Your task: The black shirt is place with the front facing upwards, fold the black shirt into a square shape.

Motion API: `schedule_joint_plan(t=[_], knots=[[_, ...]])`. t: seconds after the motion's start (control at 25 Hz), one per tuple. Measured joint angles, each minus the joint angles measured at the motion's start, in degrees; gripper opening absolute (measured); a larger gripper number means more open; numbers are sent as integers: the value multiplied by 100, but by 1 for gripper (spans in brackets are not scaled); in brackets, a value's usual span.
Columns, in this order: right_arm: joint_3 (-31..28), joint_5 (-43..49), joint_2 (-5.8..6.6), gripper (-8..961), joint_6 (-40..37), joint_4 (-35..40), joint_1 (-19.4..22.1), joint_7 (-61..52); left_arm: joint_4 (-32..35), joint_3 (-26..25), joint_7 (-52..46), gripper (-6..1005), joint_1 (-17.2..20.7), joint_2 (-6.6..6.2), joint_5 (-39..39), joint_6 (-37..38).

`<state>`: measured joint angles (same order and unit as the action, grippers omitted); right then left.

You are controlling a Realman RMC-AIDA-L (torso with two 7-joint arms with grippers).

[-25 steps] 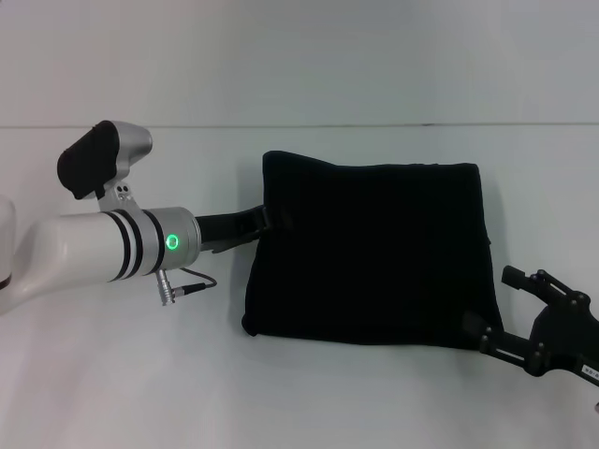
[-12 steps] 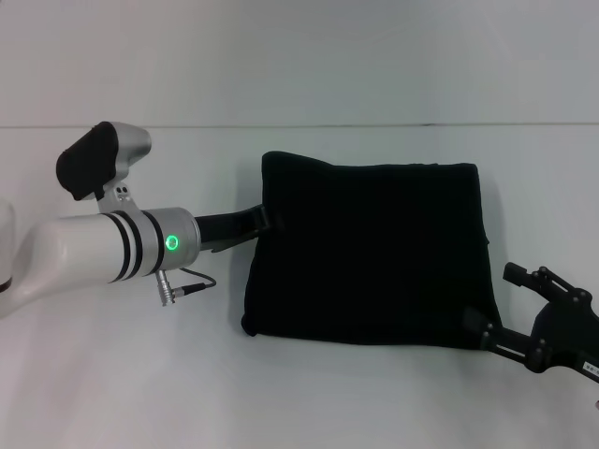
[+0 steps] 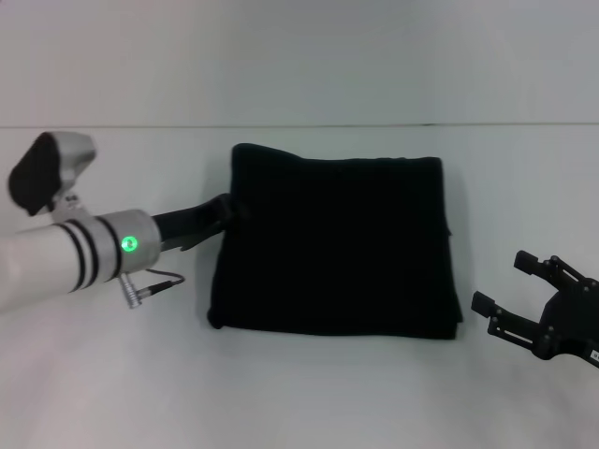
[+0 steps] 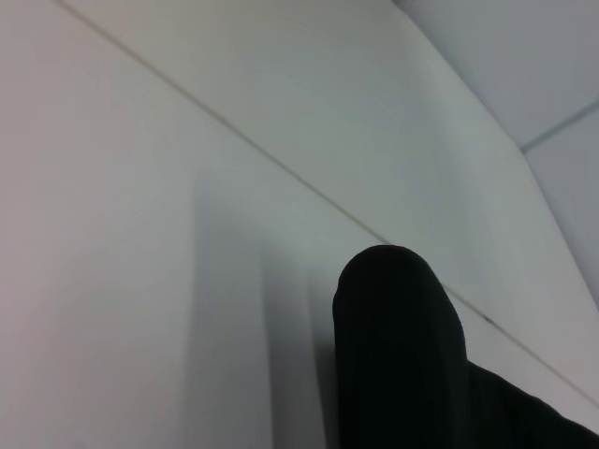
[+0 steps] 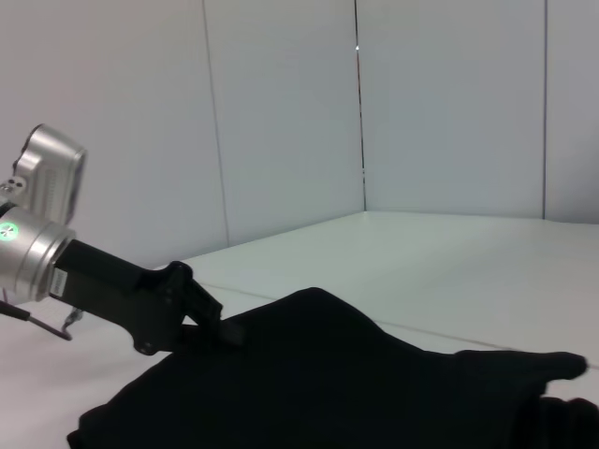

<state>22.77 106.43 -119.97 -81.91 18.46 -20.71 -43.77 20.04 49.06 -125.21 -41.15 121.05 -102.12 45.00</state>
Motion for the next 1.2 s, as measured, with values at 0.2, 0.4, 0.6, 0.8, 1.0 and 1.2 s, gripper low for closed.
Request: schedule_joint_plan(t=[0.2,0.4,0.6,0.8,1.0,1.2], knots=[[-42,-11,-10,941,-2,-6,-28,14,-8,-361,288,65,314,6,413,209],[-45,-52,-17,941,-2,-15,-43,36,-25,-522,549,66,371,43,517,436],[-45,-73,-18,941,-2,-34,-58,41,-27,-502,704,68,355,42,518,515],[-45,-73,-14,941,-1,-72,-82,49,51,-548,1253,173,445,5,560,774],[-47,-91,-21,941,-2,-81,-104,52,325,-1056,2188,323,802,-60,761,1592],[-25,-168,-16,941,-203,-141,-111,264,783,-1416,3828,547,1260,-75,773,3279]])
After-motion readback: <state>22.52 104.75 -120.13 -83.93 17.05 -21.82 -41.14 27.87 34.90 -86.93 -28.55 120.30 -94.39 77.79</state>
